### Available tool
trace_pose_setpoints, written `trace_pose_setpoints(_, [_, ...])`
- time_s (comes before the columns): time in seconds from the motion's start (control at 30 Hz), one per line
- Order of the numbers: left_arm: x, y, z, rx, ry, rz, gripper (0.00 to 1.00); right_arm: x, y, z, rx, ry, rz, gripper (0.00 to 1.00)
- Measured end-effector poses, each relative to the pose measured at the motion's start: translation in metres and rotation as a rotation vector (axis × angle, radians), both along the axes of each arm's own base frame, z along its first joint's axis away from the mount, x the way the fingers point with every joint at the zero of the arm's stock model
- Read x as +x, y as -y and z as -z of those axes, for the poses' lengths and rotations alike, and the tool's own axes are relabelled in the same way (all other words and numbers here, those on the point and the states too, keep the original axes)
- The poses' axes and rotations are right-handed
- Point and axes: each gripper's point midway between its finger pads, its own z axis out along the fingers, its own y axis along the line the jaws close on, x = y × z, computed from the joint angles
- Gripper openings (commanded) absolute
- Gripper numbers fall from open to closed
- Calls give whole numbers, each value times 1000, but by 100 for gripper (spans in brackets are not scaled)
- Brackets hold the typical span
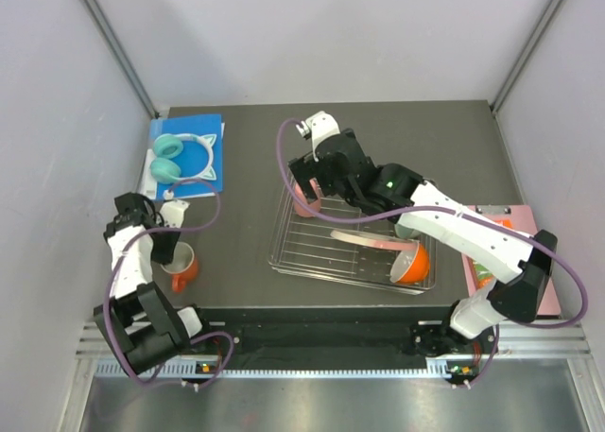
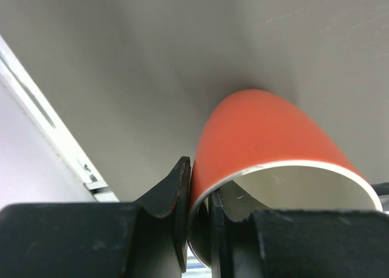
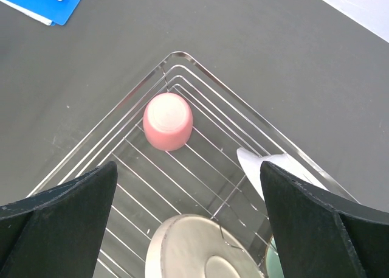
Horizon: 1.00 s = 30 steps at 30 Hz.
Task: Load the mixed dishes into the dish rack
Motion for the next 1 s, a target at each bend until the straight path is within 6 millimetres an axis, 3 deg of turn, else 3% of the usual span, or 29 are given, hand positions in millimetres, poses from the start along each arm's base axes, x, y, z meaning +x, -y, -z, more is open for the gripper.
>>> trace_pose_setpoints(0.13, [2, 12, -10, -70, 5, -1, 0, -2, 1, -4, 15, 0, 2, 100])
trace_pose_setpoints(0.23, [17, 26, -54, -157, 80, 9, 0, -7, 1, -11, 48, -6, -10, 100])
trace_pose_setpoints(0.33, [55, 46, -142, -259, 320, 48, 0, -18, -2, -24, 125, -14, -52, 100])
trace_pose_setpoints(0.4, [70, 66, -205, -327, 498, 106, 0, -31, -4, -37, 210, -18, -102, 100])
trace_pose_setpoints(0.47, [68, 98, -259, -458, 639, 178, 0, -49, -5, -50, 309, -22, -167, 100])
trace_pose_setpoints(0.53, [58, 128, -286, -618, 694, 231, 0, -72, -4, -63, 431, -26, -252, 100])
trace_pose_setpoints(0.63, [42, 170, -309, -959, 652, 253, 0, -109, -7, -78, 617, -50, -404, 100])
trace_pose_setpoints(0.77, [45, 195, -310, -1246, 470, 211, 0, -149, -21, -89, 826, -120, -596, 100])
trace_pose_setpoints(0.87, [46, 217, -306, -1369, 308, 194, 0, -165, -36, -80, 933, -211, -686, 100])
trace_pose_setpoints(1.0, [30, 253, -316, -1447, 174, 285, 0, -173, -59, -74, 1037, -330, -761, 100])
